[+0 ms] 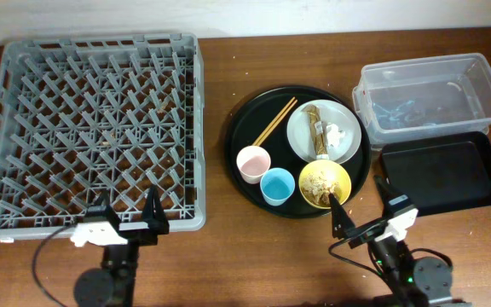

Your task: Sort waste into correct bins and load items into the dishwasher rack

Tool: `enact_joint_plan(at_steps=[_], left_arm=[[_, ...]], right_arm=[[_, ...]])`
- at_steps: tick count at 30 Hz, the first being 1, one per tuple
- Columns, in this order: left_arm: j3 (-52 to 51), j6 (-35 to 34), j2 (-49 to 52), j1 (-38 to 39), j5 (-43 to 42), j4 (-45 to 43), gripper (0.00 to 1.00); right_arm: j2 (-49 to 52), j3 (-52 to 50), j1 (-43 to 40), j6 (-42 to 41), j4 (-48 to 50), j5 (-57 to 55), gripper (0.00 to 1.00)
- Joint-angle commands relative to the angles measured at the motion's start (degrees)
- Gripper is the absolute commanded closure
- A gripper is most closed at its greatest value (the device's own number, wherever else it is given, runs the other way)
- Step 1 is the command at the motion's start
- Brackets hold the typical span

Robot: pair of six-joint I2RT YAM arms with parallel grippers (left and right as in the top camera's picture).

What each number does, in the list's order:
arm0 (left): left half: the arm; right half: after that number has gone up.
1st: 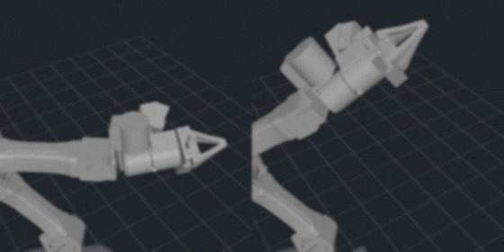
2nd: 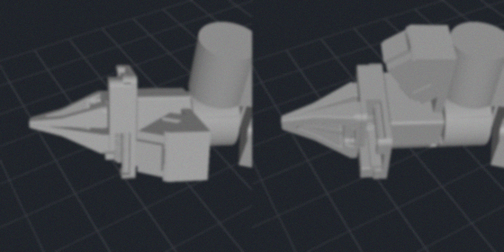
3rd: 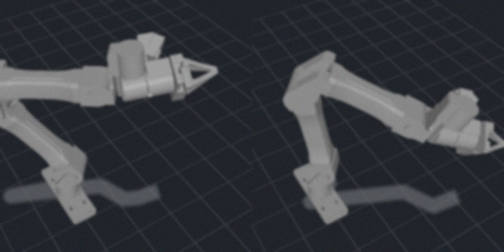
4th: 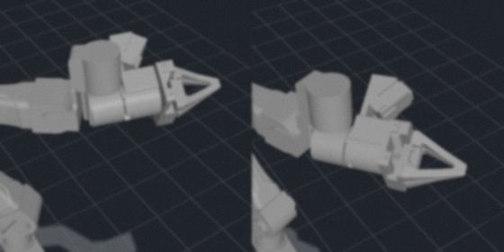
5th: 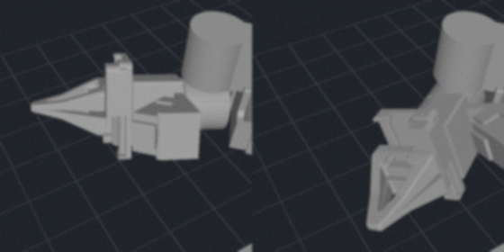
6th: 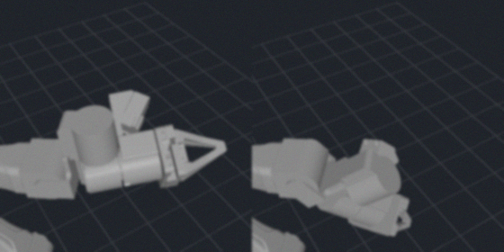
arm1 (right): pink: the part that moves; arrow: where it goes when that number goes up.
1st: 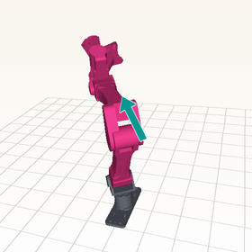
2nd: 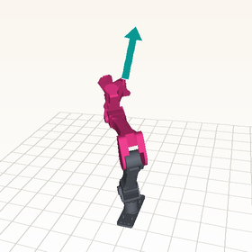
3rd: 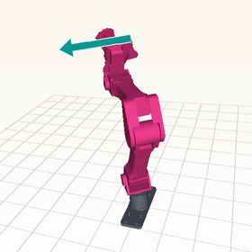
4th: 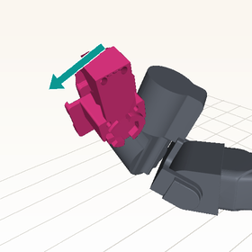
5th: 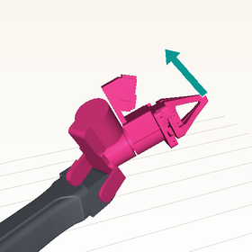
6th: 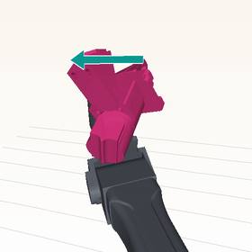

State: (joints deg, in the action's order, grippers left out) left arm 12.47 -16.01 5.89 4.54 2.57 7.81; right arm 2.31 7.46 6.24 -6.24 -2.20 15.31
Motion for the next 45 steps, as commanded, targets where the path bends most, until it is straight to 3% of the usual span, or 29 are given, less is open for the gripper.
enact_joint_plan(at_steps=[1, 3, 8, 11, 13, 14, 17, 22, 27, 29, 31, 36, 39, 43, 44, 45], left_arm=[[17.3, 2.8, 13.5, 0.1, -1.8, 10.0, 0.01], [29.3, 6.5, 25.8, 0.1, -1.8, 17.9, 0.01], [54.6, 6.5, 49.4, 0.1, -8.8, 36.1, 0.01], [61.4, 6.5, 57.6, 0.1, -12.9, 39.6, 0.01], [61.5, 6.5, 59.7, 0.1, -14.0, 39.7, 0.01], [61.5, 6.5, 61.0, 0.1, -13.9, 39.8, 0.01], [61.5, 6.5, 63.2, 0.1, -13.8, 42.1, 0.01], [61.5, 6.5, 64.7, 0.1, -13.7, 42.2, 0.01], [61.5, 6.5, 64.7, 0.1, -13.7, 42.2, 0.01], [61.5, 6.5, 64.7, 0.1, -13.7, 42.2, 0.01], [61.5, 6.5, 64.7, 0.1, -13.7, 42.2, 0.01], [61.5, 6.5, 64.7, 0.0, -13.7, 42.2, 0.01], [61.5, 6.5, 64.7, 0.1, -13.7, 42.2, 0.01], [61.5, 6.5, 64.7, 0.1, -13.7, 42.2, 0.01], [61.5, 6.5, 64.7, 0.1, -13.7, 42.2, 0.01], [61.5, 6.5, 64.7, 0.1, -13.7, 42.2, 0.01]], right_arm=[[7.5, 11.8, -0.3, -4.4, -6.7, 0.8, 0.02], [17.9, 22.4, -0.3, -4.4, -15.3, 0.8, 0.02], [49.1, 52.5, -0.3, -4.4, -37.2, 1.2, 0.02], [63.9, 65.1, -0.3, -4.3, -39.6, 5.7, 0.02], [70.4, 67.4, -0.3, -4.3, -37.6, 5.9, 0.02], [74.8, 67.5, -0.3, -4.4, -36.2, 5.7, 0.12], [86.0, 67.5, -0.3, -5.0, -35.6, -2.4, 0.24], [101.5, 67.5, -0.6, -5.2, -29.5, -16.2, 0.54], [110.7, 67.5, -2.7, -7.0, -26.4, -15.7, 0.56], [111.4, 67.5, -2.9, -6.9, -26.6, -12.8, 0.73], [110.6, 67.5, -2.9, -6.7, -26.8, -9.5, 0.96], [98.9, 71.5, -4.6, -6.7, -28.0, -4.1, 0.96], [91.9, 72.4, -7.2, -6.8, -28.0, -13.0, 0.96], [95.1, 72.4, -13.1, -6.6, -24.4, -23.6, 0.95], [97.0, 72.4, -14.9, -5.0, -22.3, -22.2, 0.34], [97.4, 72.4, -16.1, -2.6, -20.9, -19.1, 0.04]])
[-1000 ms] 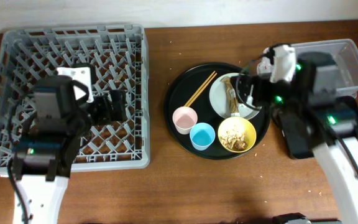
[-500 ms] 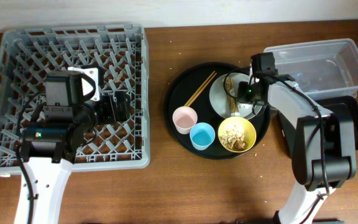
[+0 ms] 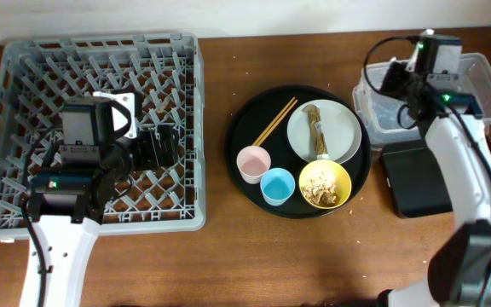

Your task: Sort waste into correct bins and load items into the dishwasher rack

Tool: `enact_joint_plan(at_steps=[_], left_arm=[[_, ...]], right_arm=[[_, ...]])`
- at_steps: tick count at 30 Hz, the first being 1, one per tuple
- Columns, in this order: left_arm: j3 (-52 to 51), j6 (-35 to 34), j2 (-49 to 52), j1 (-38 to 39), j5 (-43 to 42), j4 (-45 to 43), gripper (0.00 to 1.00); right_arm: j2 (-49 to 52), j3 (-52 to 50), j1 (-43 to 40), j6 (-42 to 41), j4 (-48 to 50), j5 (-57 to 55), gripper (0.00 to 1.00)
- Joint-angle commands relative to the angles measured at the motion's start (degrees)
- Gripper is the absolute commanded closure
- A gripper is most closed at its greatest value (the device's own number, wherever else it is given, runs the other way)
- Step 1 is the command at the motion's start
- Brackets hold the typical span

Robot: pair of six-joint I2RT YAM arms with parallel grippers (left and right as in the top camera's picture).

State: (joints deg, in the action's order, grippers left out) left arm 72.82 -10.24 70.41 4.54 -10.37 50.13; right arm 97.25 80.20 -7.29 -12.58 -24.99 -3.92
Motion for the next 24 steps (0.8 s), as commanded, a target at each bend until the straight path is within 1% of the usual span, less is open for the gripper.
enact_joint_plan(at_steps=[1, 2, 3, 5, 6, 7, 8, 9, 10, 11, 13, 14, 15, 16, 17, 18, 22, 23, 24], left_arm=[[1.1, 0.7, 0.1, 0.1, -0.8, -0.1, 0.01], [1.1, 0.7, 0.1, 0.1, -0.8, 0.0, 0.01], [1.1, 0.7, 0.1, 0.1, -0.8, 0.2, 0.01], [1.1, 0.7, 0.1, 0.1, -0.8, 0.2, 0.01], [1.1, 0.7, 0.1, 0.1, -0.8, 0.2, 0.01], [1.1, 0.7, 0.1, 0.1, -0.8, 0.2, 0.01], [1.1, 0.7, 0.1, 0.1, -0.8, 0.1, 0.01], [1.1, 0.7, 0.1, 0.1, -0.8, 0.1, 0.01], [1.1, 0.7, 0.1, 0.1, -0.8, 0.1, 0.01], [1.1, 0.7, 0.1, 0.1, -0.8, 0.1, 0.01], [1.1, 0.7, 0.1, 0.1, -0.8, 0.1, 0.01], [1.1, 0.7, 0.1, 0.1, -0.8, 0.1, 0.01], [1.1, 0.7, 0.1, 0.1, -0.8, 0.1, 0.01], [1.1, 0.7, 0.1, 0.1, -0.8, 0.2, 0.01], [1.1, 0.7, 0.1, 0.1, -0.8, 0.4, 0.01], [1.1, 0.7, 0.1, 0.1, -0.8, 1.4, 0.01], [1.1, 0.7, 0.1, 0.1, -0.8, 2.5, 0.01], [1.1, 0.7, 0.1, 0.1, -0.8, 2.5, 0.01], [1.1, 0.7, 0.1, 0.1, -0.8, 2.5, 0.01]], right_arm=[[1.9, -0.1, -3.4, 4.9, 2.4, 4.6, 0.03], [1.0, 0.3, -3.7, 4.9, 2.1, 9.3, 0.04], [-0.2, 0.9, -3.7, 4.9, 1.1, 16.1, 0.09], [-2.2, 1.4, -2.3, 4.8, -1.9, 28.5, 0.26], [-2.6, 1.4, -0.7, 4.8, -4.2, 32.7, 0.3], [-2.5, 1.4, 2.2, 4.8, -8.7, 32.7, 0.3], [-1.7, 1.3, 5.1, 4.8, -12.7, 28.3, 0.3], [-0.5, 1.3, 7.8, 4.8, -15.9, 21.9, 0.29], [1.9, 0.7, 11.6, 4.7, -17.7, 12.4, 0.29], [5.7, 0.0, 14.8, 4.6, -17.7, 6.0, 0.3], [11.6, 0.0, 16.3, 1.6, -17.2, 4.8, 0.33], [14.6, 0.0, 16.3, -0.1, -16.1, 5.0, 0.39], [16.9, 0.0, 16.2, -0.2, -14.8, 6.0, 0.45], [18.5, 0.0, 16.2, -0.2, -13.9, 7.4, 0.48], [20.2, 0.0, 16.2, -0.1, -13.8, 10.4, 0.82], [20.0, 0.3, 16.2, 0.1, -13.8, 11.0, 0.96], [10.1, 8.0, 13.1, 0.0, -18.4, 11.0, 0.96], [7.7, 9.6, 11.1, -1.1, -18.0, 10.8, 0.96], [6.5, 10.7, 8.8, -4.5, -17.2, 10.5, 0.96]])
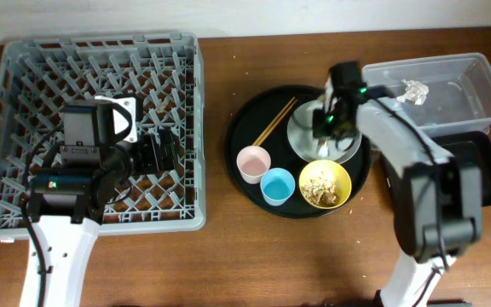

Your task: Sort waste into correct bins and load items into the dishwasher rack

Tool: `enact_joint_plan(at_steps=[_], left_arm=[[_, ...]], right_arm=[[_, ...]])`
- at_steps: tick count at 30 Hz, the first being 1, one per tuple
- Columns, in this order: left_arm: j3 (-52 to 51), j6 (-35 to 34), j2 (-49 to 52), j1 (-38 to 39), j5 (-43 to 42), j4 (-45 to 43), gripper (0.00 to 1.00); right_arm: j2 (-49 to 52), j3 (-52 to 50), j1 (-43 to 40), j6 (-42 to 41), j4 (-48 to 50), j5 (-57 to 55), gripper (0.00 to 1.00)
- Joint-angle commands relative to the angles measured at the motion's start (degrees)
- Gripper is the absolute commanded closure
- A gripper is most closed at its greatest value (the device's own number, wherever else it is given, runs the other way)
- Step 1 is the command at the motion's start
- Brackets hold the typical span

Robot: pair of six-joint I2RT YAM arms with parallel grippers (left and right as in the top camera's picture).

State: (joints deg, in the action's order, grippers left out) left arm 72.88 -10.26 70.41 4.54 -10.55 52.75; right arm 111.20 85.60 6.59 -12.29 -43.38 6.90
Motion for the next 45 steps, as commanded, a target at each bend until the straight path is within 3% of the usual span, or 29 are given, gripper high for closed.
enact_joint_plan(at_steps=[1, 3, 5, 7, 8, 9, 11, 12, 16, 17, 21, 24, 26, 28, 32, 33, 34, 36, 37, 41, 45], left_arm=[[1.0, 0.8, 0.1, 0.1, -0.6, -0.1, 0.01], [1.0, 0.7, 0.1, 0.1, -0.6, -0.1, 0.01], [1.0, 0.8, 0.1, 0.1, -0.6, 0.2, 0.01], [1.0, 0.8, 0.1, 0.1, -0.6, 0.2, 0.01], [1.0, 0.8, 0.1, 0.1, -0.6, 0.3, 0.01], [1.0, 0.8, 0.1, 0.1, -0.6, 0.3, 0.01], [1.1, 2.6, 0.1, 0.1, -1.9, 0.5, 0.01], [1.2, 7.3, -0.3, 0.1, -6.6, 0.5, 0.01], [2.0, 8.8, -2.3, 0.1, -8.5, 0.5, 0.01], [2.0, 8.8, -2.6, 0.1, -8.5, 0.6, 0.01], [2.0, 8.8, -2.6, 0.1, -8.5, 0.6, 0.01], [2.0, 8.8, -2.6, 0.1, -8.5, 0.7, 0.01], [2.0, 8.6, -2.6, 0.1, -8.6, 1.2, 0.01], [2.0, 8.6, -2.6, 0.1, -8.6, 2.0, 0.01], [2.0, 6.9, -2.6, 0.1, -8.8, 2.8, 0.01], [2.0, 6.1, -2.6, 0.1, -9.0, 2.7, 0.01], [2.0, 6.0, -2.6, 0.1, -9.7, 2.3, 0.01], [2.0, 4.1, -2.6, -0.2, -12.9, 1.0, 0.01], [2.0, 3.0, -2.6, -0.8, -14.9, 0.3, 0.01], [2.0, 1.2, -2.6, -8.3, -33.4, -3.5, 0.01], [2.0, 0.9, -2.5, -12.3, -48.7, -5.4, 0.01]], right_arm=[[-7.6, 5.9, -7.6, -8.5, 2.3, -0.2, 0.96], [-6.3, 5.8, -14.7, -17.1, 5.1, -0.3, 0.96], [-3.9, 5.8, -18.9, -19.7, 8.4, -0.3, 0.94], [-1.9, 5.8, -20.7, -15.4, 12.2, 1.0, 0.38], [-2.2, 6.0, -20.9, -8.8, 12.5, 4.8, 0.21], [-3.3, 6.6, -21.0, -6.5, 11.3, 7.8, 0.16], [-8.6, 8.2, -20.8, -6.3, 6.1, 13.5, 0.16], [-12.4, 8.4, -20.8, -6.3, 2.7, 18.5, 0.2], [-24.2, 8.4, -15.6, -2.5, -14.1, 20.4, 0.54], [-25.0, 8.4, -12.7, -0.5, -18.4, 20.0, 0.58], [-23.2, 5.0, 2.2, 2.4, -27.4, 12.7, 0.57], [-21.5, -3.0, 12.8, 2.4, -24.0, 9.0, 0.57], [-19.6, -10.3, 17.8, 0.7, -16.7, 7.3, 0.57], [-17.9, -15.2, 18.6, -3.5, -10.9, 0.3, 0.57], [-15.0, -18.2, 18.6, -3.5, -7.0, 0.6, 0.63], [-14.7, -18.2, 18.6, -3.5, -7.1, 0.6, 0.7], [-14.8, -18.1, 18.6, -3.4, -7.2, 2.3, 0.86], [-16.9, -16.6, 18.3, -3.0, -8.7, 4.4, 0.96], [-18.5, -15.1, 17.8, -2.8, -10.8, 4.9, 0.96], [-25.7, -4.1, 14.2, 4.0, -22.2, 12.2, 0.96], [-28.8, 1.0, 8.9, 11.6, -19.9, 31.6, 0.96]])
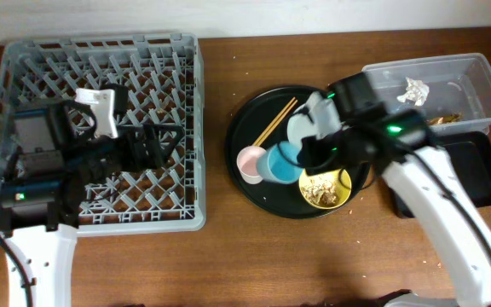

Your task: Sort waste into correct bins and load items into the dishwasher rack

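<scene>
On the round black tray (pixel 250 128) my right gripper (pixel 307 156) is shut on the blue cup (pixel 284 164), which sits tilted against the pink cup (pixel 250 164). The yellow bowl (pixel 324 189) of food crumbs is just below the gripper. The white plate (pixel 297 130) is half hidden by the arm; chopsticks (pixel 275 122) lie left of it. My left gripper (pixel 154 145) hovers open over the grey dishwasher rack (pixel 24 85) with nothing in it. The clear bin (pixel 476 81) holds a crumpled tissue (pixel 413 89) and brown scraps (pixel 443 121).
A black rectangular tray (pixel 477 170) lies below the clear bin at the right, partly under my right arm. The wall runs along the table's far edge. Bare brown table shows along the front.
My right gripper has left the plate and is now shut on the blue cup, which is shifted up and tilted. Brown scraps now lie in the clear bin. The left arm shifted slightly over the rack.
Both arms were parked at the front edge, and the plate held brown scraps and a tissue. Then the right gripper was over the clear bin and the left over the rack. Then the tissue lay in the bin, the gripper at the plate's scraps. Now the scraps are binned too.
</scene>
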Tool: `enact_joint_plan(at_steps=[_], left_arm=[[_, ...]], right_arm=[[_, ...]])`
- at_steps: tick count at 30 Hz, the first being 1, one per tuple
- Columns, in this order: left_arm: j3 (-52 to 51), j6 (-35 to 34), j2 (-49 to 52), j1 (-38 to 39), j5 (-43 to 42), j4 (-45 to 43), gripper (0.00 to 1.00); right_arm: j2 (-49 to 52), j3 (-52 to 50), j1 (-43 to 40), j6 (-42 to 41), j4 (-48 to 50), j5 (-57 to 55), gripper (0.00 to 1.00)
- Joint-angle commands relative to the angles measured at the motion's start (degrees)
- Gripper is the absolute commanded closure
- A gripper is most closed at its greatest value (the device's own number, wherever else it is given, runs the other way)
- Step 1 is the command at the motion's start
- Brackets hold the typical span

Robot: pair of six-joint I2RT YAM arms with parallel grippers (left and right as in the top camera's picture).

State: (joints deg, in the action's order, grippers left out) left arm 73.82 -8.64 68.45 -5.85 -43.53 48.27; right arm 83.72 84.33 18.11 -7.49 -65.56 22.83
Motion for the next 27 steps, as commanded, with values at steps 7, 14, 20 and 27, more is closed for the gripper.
enact_joint_plan(at_steps=[7, 14, 20, 27], left_arm=[[1.0, -0.7, -0.5, -1.9, -32.5, -1.3, 0.01], [1.0, -0.7, -0.5, 2.4, -39.2, -1.3, 0.09], [1.0, -0.7, -0.5, 8.1, -37.9, -1.3, 0.27], [1.0, -0.7, -0.5, 8.1, -30.3, -1.3, 0.35]], right_arm=[[2.6, 2.1, -2.4, 19.2, 19.1, 52.0, 0.96], [3.9, 2.1, 1.1, 18.4, 26.1, 56.9, 0.96], [4.0, 2.1, 4.9, 9.7, 35.4, 52.3, 0.96], [4.0, 2.1, 5.6, 7.5, 34.9, 47.6, 0.89]])
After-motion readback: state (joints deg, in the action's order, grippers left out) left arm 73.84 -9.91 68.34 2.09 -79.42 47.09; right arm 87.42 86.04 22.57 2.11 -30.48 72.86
